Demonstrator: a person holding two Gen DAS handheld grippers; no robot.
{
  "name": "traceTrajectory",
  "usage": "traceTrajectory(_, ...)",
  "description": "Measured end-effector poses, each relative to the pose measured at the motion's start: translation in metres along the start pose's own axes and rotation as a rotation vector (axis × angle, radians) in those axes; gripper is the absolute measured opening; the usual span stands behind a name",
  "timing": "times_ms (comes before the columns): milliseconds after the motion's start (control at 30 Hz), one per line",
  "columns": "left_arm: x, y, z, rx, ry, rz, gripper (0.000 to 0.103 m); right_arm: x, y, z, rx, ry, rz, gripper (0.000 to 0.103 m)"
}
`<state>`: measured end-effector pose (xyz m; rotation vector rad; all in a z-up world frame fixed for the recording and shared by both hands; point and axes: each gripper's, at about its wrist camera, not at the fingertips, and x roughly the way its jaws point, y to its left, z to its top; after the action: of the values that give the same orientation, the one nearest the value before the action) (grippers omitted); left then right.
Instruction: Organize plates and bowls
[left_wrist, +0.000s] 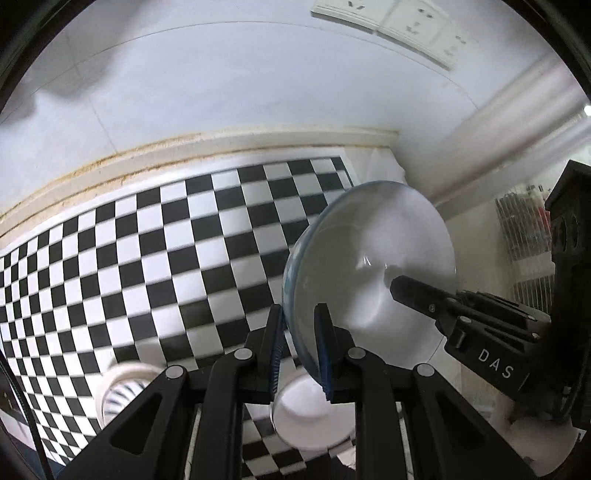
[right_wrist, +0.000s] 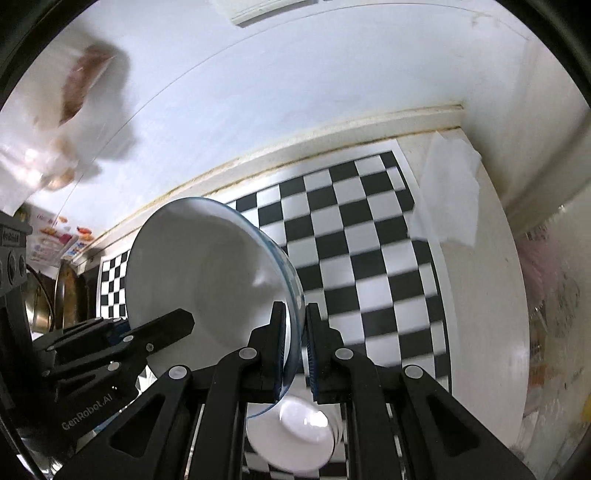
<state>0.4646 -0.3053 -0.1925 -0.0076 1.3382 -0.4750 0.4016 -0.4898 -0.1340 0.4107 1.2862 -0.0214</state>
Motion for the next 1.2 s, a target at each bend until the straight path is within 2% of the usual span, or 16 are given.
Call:
traceTrajectory(200, 0.001, -0.004, -0.053, 0.012, 0.048, -0.019, 0.015, -0.011, -0.007, -0.059, 0.024, 0.009, 0.004, 0.012)
traceTrajectory(333, 0.012, -0.001, -0.080, 0.010, 0.091, -0.021, 0.015, 0.001, -0.018, -0.099, 0.040, 0.047, 0.003, 0.012)
traceTrajectory(533, 0.035, 0.001, -0.110, 0.004, 0.150, -0.004, 0.015, 0.027, -0.031, -0.139, 0.065, 0.105, 0.003, 0.012)
traceTrajectory(833, 0.072, 0.007, -0.125, -0.002, 0.223, 0.024, 0.015, 0.063, -0.042, -0.159, 0.069, 0.168, -0.030, 0.012)
traceTrajectory(1200, 0.078, 0.012, -0.123, 0.008, 0.234, 0.043, 0.015, 0.074, -0.040, -0.161, 0.058, 0.191, -0.045, 0.012)
